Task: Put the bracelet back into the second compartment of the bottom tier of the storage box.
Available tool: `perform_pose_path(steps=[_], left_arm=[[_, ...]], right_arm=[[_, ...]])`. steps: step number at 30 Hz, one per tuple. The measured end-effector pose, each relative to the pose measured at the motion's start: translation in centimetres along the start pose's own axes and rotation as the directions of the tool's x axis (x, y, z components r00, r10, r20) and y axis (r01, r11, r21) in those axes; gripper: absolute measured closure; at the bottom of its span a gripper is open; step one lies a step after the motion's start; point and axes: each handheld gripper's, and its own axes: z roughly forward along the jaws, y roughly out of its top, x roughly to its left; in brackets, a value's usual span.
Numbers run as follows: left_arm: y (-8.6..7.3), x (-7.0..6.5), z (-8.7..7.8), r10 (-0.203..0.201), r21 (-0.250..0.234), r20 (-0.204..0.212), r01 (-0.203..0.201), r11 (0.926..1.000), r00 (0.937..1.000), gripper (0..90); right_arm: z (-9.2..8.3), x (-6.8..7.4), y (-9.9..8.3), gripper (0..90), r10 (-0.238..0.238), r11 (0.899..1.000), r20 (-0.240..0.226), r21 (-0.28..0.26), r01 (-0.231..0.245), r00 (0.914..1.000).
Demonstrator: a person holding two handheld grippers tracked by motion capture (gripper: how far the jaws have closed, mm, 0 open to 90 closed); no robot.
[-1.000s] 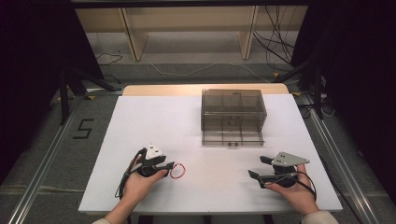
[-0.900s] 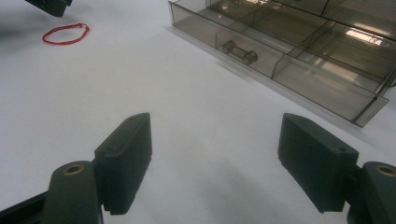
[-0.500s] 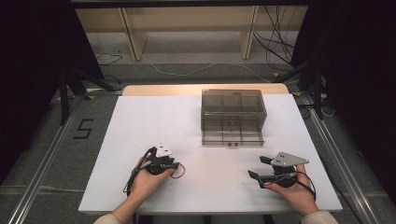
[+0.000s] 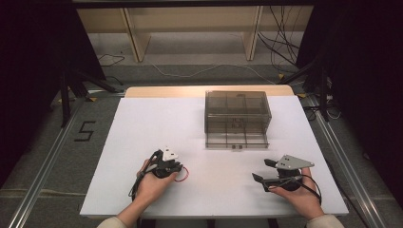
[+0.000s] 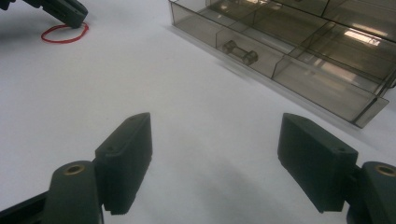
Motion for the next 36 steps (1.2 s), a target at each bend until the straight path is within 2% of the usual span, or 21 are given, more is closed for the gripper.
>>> perform_pose_path(steps=[3, 9, 15, 17, 28, 36], left_arm=[[0.0, -0.1, 0.0, 0.005, 0.001, 0.002, -0.005, 1.0, 1.0, 85.7], [0.0, -0.1, 0.0, 0.023, -0.003, 0.005, -0.023, 0.9997, 0.9997, 86.6], [0.0, 0.1, 0.0, 0.018, -0.008, 0.016, -0.018, 0.9998, 0.9997, 87.0], [0.0, 0.1, -0.1, 0.01, -0.009, 0.031, -0.009, 0.9999, 0.9995, 87.0], [0.6, -0.3, -0.7, 0.009, -0.066, 0.055, -0.006, 0.9978, 0.9984, 87.0], [1.2, -0.3, -0.8, 0.009, -0.095, 0.053, -0.004, 0.9954, 0.9985, 87.0]], right_arm=[[0.0, 0.0, 0.0, 27.0, 0.0, 1.0, 0.0, 0.0, 0.0, 1.0], [0.0, 0.0, 0.0, 27.0, -0.004, 1.0, -0.001, 0.0, 0.004, 1.0], [0.0, 0.0, 0.0, 27.1, -0.004, 1.0, -0.001, -0.001, 0.004, 1.0], [0.0, 0.0, 0.0, 27.1, -0.003, 1.0, -0.001, 0.0, 0.003, 1.0], [0.0, 0.0, 0.0, 27.1, -0.004, 1.0, -0.001, -0.003, 0.004, 1.0], [-0.1, 0.0, 0.0, 27.0, -0.004, 1.0, 0.001, -0.001, 0.004, 1.0]])
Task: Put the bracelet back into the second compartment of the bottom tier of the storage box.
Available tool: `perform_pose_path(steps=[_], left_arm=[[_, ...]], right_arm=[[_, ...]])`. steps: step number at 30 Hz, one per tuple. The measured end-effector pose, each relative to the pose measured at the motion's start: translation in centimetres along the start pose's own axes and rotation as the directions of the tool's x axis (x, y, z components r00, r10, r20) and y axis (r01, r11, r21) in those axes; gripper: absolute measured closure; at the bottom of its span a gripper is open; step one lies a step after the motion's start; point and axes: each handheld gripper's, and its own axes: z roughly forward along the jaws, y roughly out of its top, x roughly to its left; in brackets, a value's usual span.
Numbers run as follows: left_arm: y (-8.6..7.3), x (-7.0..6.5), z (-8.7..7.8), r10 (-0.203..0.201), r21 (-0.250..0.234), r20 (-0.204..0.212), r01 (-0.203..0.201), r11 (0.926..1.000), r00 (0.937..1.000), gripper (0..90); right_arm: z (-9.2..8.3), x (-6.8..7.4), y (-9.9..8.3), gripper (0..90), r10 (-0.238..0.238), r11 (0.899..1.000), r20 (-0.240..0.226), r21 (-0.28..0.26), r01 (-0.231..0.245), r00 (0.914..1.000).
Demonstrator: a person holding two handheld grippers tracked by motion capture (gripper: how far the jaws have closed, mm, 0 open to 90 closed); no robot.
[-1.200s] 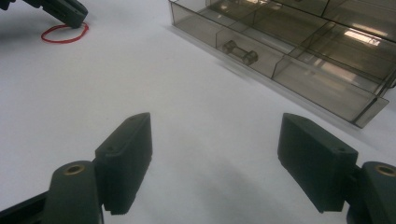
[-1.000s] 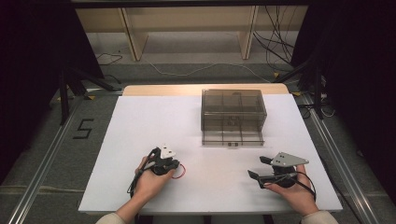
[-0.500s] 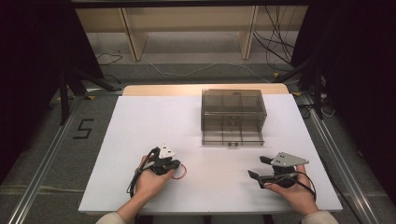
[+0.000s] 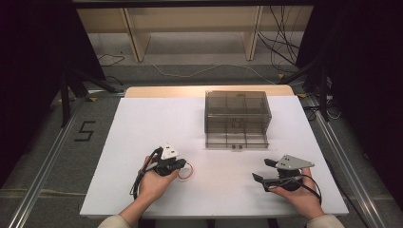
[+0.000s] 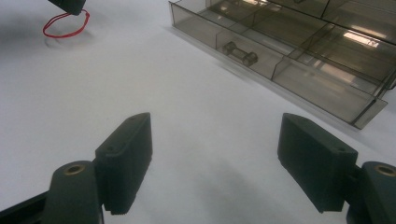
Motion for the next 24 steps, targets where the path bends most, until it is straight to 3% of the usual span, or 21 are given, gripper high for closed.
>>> perform_pose_path(steps=[24], left_arm=[[1.5, -0.4, 0.1, 0.011, -0.055, -0.008, -0.011, 0.9984, 0.9999, 87.0]], right_arm=[[0.0, 0.0, 0.0, 27.1, 0.0, 1.0, -0.001, -0.002, 0.0, 1.0]])
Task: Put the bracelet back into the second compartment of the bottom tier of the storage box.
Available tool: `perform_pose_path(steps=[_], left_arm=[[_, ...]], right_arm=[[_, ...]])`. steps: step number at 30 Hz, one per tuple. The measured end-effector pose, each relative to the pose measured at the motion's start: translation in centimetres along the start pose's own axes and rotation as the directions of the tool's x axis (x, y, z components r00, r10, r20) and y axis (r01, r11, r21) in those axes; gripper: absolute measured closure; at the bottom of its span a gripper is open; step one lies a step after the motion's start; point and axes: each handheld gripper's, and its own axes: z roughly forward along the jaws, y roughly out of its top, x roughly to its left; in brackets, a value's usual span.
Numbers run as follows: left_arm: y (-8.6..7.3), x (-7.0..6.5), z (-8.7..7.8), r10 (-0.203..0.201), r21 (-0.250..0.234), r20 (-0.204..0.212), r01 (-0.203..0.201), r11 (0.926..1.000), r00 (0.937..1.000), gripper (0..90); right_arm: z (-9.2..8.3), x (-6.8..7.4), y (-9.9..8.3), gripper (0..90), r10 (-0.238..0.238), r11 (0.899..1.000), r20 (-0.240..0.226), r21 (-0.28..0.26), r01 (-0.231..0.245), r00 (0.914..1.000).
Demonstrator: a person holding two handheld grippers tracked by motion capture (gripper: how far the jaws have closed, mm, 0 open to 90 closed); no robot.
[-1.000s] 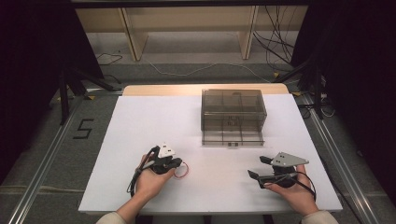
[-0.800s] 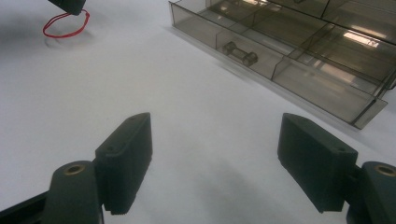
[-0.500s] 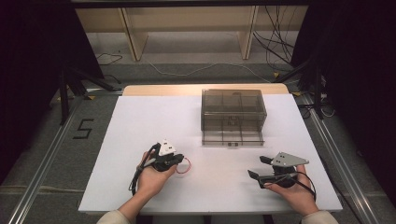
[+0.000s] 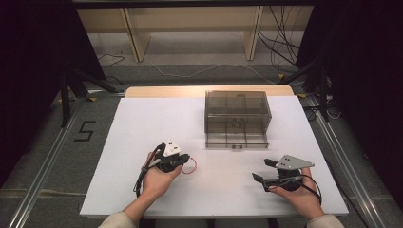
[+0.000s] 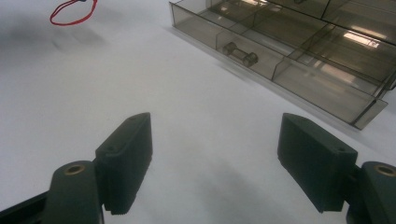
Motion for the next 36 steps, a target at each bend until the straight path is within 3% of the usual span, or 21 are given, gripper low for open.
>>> perform_pose_path(steps=[36], left_arm=[[2.2, -1.3, 1.7, 0.05, -0.011, 0.026, -0.049, 0.9987, 0.9984, 87.0]], right_arm=[[0.0, -0.1, 0.0, 27.2, 0.0, 1.0, -0.004, -0.003, 0.0, 1.0]])
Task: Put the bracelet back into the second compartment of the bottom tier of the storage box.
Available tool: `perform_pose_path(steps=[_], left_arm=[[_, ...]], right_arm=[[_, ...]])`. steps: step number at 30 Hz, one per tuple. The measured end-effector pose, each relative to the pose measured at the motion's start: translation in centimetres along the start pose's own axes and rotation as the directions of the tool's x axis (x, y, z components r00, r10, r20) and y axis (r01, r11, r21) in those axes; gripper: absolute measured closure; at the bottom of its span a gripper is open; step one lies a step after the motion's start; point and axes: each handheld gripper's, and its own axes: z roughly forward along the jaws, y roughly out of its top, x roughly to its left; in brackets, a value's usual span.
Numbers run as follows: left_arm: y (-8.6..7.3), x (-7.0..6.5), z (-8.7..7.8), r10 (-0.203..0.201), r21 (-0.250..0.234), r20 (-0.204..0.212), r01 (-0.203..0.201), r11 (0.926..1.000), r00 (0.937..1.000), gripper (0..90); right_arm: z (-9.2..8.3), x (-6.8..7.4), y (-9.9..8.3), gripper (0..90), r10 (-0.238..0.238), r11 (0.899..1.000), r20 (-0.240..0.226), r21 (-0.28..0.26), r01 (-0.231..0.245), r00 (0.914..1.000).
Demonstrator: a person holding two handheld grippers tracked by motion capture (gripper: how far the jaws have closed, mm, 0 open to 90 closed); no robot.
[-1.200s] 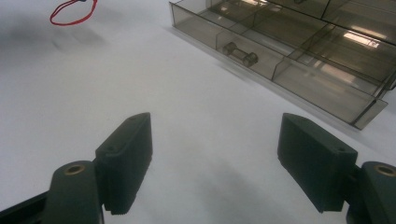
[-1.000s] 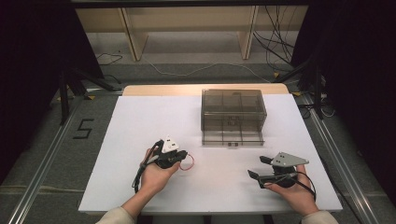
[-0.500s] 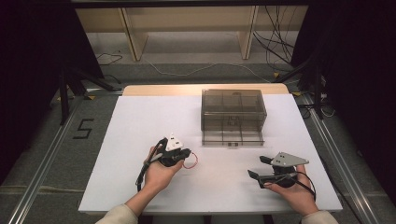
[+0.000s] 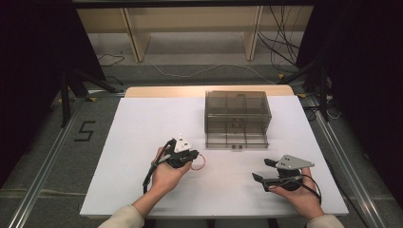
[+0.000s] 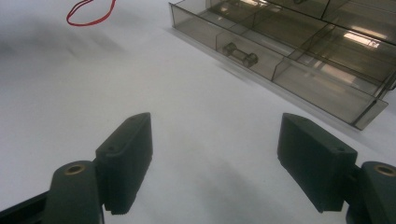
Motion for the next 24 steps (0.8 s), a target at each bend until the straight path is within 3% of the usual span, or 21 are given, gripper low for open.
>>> perform_pose_path(steps=[24], left_arm=[[1.5, -0.9, 1.2, 0.027, -0.012, 0.012, -0.027, 0.9996, 0.9996, 87.0]], right_arm=[[0.0, 0.0, 0.0, 27.3, 0.004, 1.0, 0.002, -0.001, -0.004, 1.0]])
